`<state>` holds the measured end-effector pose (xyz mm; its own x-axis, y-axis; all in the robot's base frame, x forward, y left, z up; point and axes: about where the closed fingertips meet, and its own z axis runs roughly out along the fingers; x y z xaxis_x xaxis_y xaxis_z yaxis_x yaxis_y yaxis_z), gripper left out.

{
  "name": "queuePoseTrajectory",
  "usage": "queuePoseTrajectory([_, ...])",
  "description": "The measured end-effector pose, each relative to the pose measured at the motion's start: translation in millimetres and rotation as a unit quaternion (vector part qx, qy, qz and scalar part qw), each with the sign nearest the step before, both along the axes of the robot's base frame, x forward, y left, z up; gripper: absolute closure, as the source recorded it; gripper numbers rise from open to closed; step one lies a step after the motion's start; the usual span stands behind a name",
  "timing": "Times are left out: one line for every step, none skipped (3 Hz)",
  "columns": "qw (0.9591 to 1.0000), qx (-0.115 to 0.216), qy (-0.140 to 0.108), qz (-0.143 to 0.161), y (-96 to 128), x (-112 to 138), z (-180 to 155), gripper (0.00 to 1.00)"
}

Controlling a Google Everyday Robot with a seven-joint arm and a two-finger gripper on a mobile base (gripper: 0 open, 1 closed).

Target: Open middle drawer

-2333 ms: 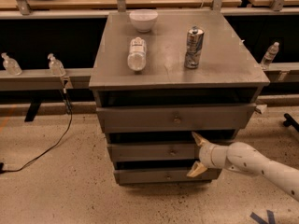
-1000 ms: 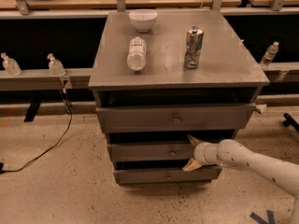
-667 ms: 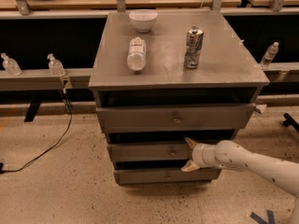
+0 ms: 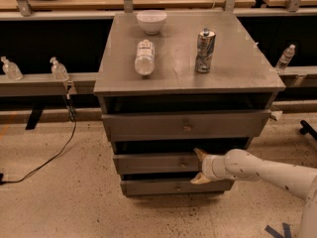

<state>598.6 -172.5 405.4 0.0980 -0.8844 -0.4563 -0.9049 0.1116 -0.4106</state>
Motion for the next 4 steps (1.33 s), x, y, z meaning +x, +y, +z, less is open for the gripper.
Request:
queuePoseTrajectory([1.0000, 0.000, 0.001, 0.000, 0.1, -0.3, 0.5, 0.35])
queuePoseTrajectory([1.0000, 0.004, 0.002, 0.000, -6.6, -15.5, 14.2, 0.34])
queuePoseTrajectory([1.0000, 0.004, 0.002, 0.000, -6.7, -15.6, 17.9, 0.35])
queuePoseTrajectory([1.0000, 0.004, 0.002, 0.000, -6.7, -15.6, 17.9, 0.35])
